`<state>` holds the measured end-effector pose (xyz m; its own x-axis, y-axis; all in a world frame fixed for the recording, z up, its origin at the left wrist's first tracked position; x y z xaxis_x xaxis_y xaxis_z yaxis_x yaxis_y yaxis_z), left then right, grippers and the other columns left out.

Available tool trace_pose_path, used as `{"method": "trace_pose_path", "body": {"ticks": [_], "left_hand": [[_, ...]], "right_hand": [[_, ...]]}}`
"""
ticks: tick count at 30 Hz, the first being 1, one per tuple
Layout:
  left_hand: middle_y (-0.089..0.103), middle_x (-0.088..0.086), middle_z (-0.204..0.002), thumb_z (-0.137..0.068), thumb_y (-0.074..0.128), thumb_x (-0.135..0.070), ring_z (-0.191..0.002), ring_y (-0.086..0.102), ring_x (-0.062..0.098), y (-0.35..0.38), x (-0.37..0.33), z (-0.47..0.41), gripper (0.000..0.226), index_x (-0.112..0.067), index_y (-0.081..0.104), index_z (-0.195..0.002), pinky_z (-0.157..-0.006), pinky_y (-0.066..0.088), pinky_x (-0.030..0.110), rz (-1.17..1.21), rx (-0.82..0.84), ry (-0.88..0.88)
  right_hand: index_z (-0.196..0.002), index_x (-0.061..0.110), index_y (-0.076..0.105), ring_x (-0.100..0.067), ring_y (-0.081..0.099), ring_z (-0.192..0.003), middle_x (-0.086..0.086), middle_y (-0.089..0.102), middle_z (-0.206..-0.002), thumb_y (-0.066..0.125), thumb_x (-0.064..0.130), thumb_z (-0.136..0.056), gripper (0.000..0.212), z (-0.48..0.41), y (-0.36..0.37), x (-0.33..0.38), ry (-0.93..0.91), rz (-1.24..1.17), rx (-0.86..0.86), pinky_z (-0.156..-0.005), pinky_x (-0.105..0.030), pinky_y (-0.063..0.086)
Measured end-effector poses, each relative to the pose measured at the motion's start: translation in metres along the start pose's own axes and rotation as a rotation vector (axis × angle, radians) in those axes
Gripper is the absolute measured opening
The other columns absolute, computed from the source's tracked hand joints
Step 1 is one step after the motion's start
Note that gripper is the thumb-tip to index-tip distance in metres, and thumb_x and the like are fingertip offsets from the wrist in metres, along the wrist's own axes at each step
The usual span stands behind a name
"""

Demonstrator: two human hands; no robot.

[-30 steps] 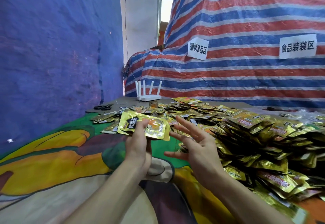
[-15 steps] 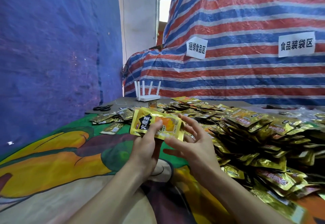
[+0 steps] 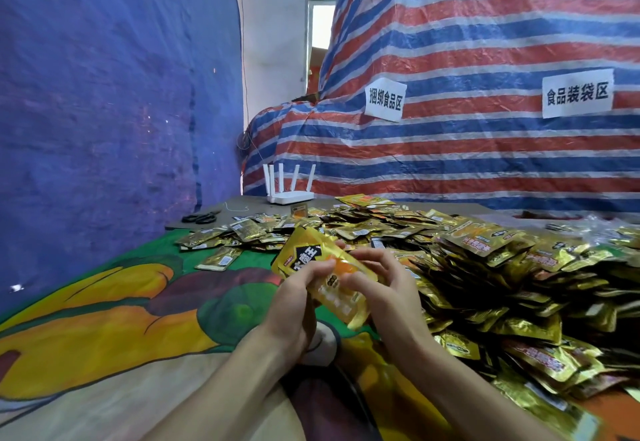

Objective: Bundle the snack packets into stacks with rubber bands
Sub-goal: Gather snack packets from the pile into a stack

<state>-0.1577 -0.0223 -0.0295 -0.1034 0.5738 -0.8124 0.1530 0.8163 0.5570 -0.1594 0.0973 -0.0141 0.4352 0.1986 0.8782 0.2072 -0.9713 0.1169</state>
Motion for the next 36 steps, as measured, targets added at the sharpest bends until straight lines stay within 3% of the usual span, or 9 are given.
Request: {"method": "trace_pose_path", "body": {"ticks": [7,11,17,20,22,24,31,34,36], "left_hand": [[0.071,0.019,-0.111,-0.068,0.072,-0.022,-0.094,0.071,0.029,0.005,0.003,0.003,0.037,-0.007,0.079,-0.102,-0.091,0.052,0.044,-0.053,0.091,-0.037],[0.072,0.010,-0.098,-0.065,0.079,-0.026,-0.079,0.068,0.020,0.012,0.010,0.008,0.040,-0.010,0.075,-0.102,-0.070,0.052,0.032,-0.189,0.074,-0.063],[0.070,0.007,-0.092,-0.071,0.065,-0.034,-0.072,0.060,0.020,0.009,0.011,0.009,0.042,-0.010,0.069,-0.105,-0.066,0.040,0.032,-0.262,0.040,-0.073],[0.067,0.007,-0.090,-0.069,0.069,-0.031,-0.069,0.057,0.018,0.010,0.014,0.010,0.041,-0.008,0.069,-0.104,-0.064,0.038,0.031,-0.320,0.063,-0.089],[0.066,0.007,-0.087,-0.069,0.066,-0.036,-0.068,0.057,0.018,0.011,0.017,0.010,0.043,-0.007,0.070,-0.100,-0.062,0.038,0.031,-0.367,0.081,-0.095],[0.066,0.008,-0.085,-0.068,0.065,-0.037,-0.067,0.058,0.018,0.012,0.020,0.009,0.042,-0.007,0.073,-0.096,-0.061,0.039,0.029,-0.428,0.088,-0.080],[0.070,0.010,-0.081,-0.074,0.067,-0.032,-0.072,0.061,0.020,0.016,0.016,0.008,0.023,-0.015,0.076,-0.087,-0.067,0.042,0.033,-0.588,0.017,0.116],[0.070,0.010,-0.075,-0.086,0.071,-0.011,-0.067,0.060,0.019,0.024,0.013,0.006,0.004,-0.011,0.075,-0.084,-0.062,0.041,0.030,-0.616,-0.020,0.205],[0.069,0.009,-0.072,-0.090,0.063,0.002,-0.063,0.059,0.016,0.029,0.008,0.003,0.013,-0.007,0.073,-0.086,-0.056,0.043,0.022,-0.668,-0.033,0.246]], "right_hand": [[-0.103,0.023,0.077,-0.013,0.073,-0.098,0.005,0.077,-0.103,0.083,0.014,-0.081,0.024,-0.005,-0.010,0.011,0.085,0.190,0.049,-0.083,-0.036,0.062],[-0.100,0.023,0.077,-0.016,0.075,-0.084,-0.005,0.077,-0.097,0.084,0.015,-0.079,0.024,-0.013,-0.035,0.040,0.057,0.283,-0.076,-0.070,-0.031,0.062],[-0.115,0.024,0.067,-0.017,0.072,-0.082,-0.002,0.071,-0.103,0.079,0.023,-0.085,0.032,-0.037,-0.120,0.126,-0.116,0.560,-0.386,-0.055,-0.022,0.056],[-0.127,0.019,0.063,-0.024,0.066,-0.100,-0.008,0.067,-0.119,0.077,0.023,-0.086,0.043,-0.050,-0.170,0.147,-0.113,0.834,-0.595,-0.084,-0.042,0.059],[-0.125,0.016,0.064,-0.024,0.063,-0.096,-0.011,0.067,-0.121,0.073,0.020,-0.089,0.037,-0.055,-0.195,0.144,-0.061,0.944,-0.677,-0.083,-0.040,0.054],[-0.120,0.013,0.065,-0.028,0.062,-0.093,-0.014,0.067,-0.119,0.068,0.018,-0.093,0.028,-0.060,-0.212,0.129,0.043,1.049,-0.666,-0.080,-0.040,0.052],[-0.124,0.006,0.060,-0.044,0.038,-0.134,-0.026,0.052,-0.138,0.047,0.033,-0.095,0.043,-0.056,-0.218,0.100,0.344,1.504,-0.599,-0.115,-0.054,0.029],[-0.125,0.004,0.060,-0.045,0.031,-0.140,-0.026,0.047,-0.144,0.044,0.034,-0.094,0.046,-0.054,-0.205,0.098,0.405,1.556,-0.532,-0.118,-0.057,0.017],[-0.127,0.006,0.058,-0.044,0.033,-0.139,-0.026,0.047,-0.144,0.044,0.033,-0.093,0.045,-0.052,-0.198,0.100,0.431,1.565,-0.494,-0.116,-0.057,0.016]]}}
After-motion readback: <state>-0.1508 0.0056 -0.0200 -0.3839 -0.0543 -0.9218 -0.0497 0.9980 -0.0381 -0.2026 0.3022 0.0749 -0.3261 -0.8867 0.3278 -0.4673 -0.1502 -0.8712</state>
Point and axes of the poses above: each hand's wrist, its own z-axis away from the middle knuckle, its own y-axis out of the palm, x = y × z, the point moved 6 cm from there along -z, towards the middle knuckle
